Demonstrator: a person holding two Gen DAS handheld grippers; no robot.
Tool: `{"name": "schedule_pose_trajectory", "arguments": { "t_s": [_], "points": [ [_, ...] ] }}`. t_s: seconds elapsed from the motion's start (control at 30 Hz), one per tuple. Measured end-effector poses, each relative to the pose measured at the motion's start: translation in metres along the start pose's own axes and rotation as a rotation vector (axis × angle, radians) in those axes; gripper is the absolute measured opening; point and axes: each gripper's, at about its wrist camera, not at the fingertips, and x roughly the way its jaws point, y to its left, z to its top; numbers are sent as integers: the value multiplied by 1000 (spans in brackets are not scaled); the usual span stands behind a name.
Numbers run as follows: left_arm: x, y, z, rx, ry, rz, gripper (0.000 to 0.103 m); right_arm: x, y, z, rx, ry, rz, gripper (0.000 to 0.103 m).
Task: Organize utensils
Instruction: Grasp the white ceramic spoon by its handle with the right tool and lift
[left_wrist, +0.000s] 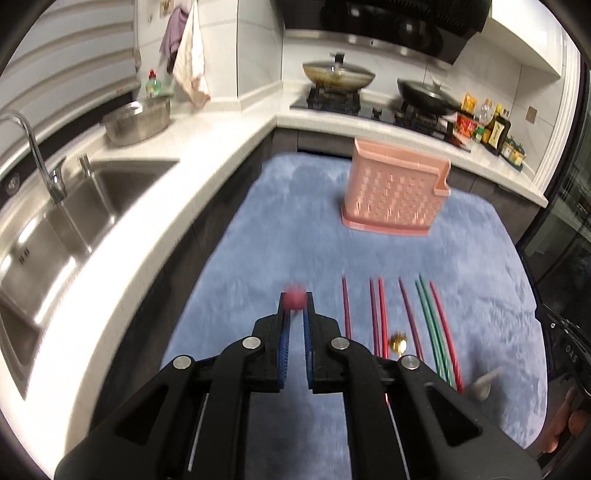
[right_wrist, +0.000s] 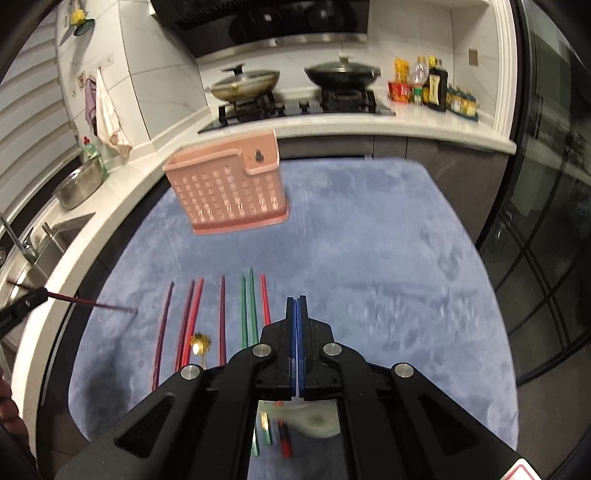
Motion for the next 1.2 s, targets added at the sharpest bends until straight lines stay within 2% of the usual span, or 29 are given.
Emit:
{"name": "schedule_pose_trajectory", "arguments": {
  "t_s": [0.13,0.27,0.33,0.47,0.6,0.77,1.2],
  "points": [
    [-4,-1,21,-1,-45,2,7,5,-3,13,-4,-18,-15,1],
    [-4,-1,25,-2,-53,-7,7,10,-6,5,-1,16,-6,2],
    [-1,-2,21,-3,-39,-10,7,12,-2,-5,-20,33,1,11],
    [5,-3,12,-7,-7,-21,7,17,12,-34,-60,81,21,40],
    [5,-8,3,-2,13,-31,7,29,34,-65,-137,147,41,42],
    [1,-15,-5,16,24,-34,7,46,50,-88,-180,197,47,42],
    [-3,-23,-9,17,46,-70,7,76,53,-101,-219,245,1,42]
  ]
}}
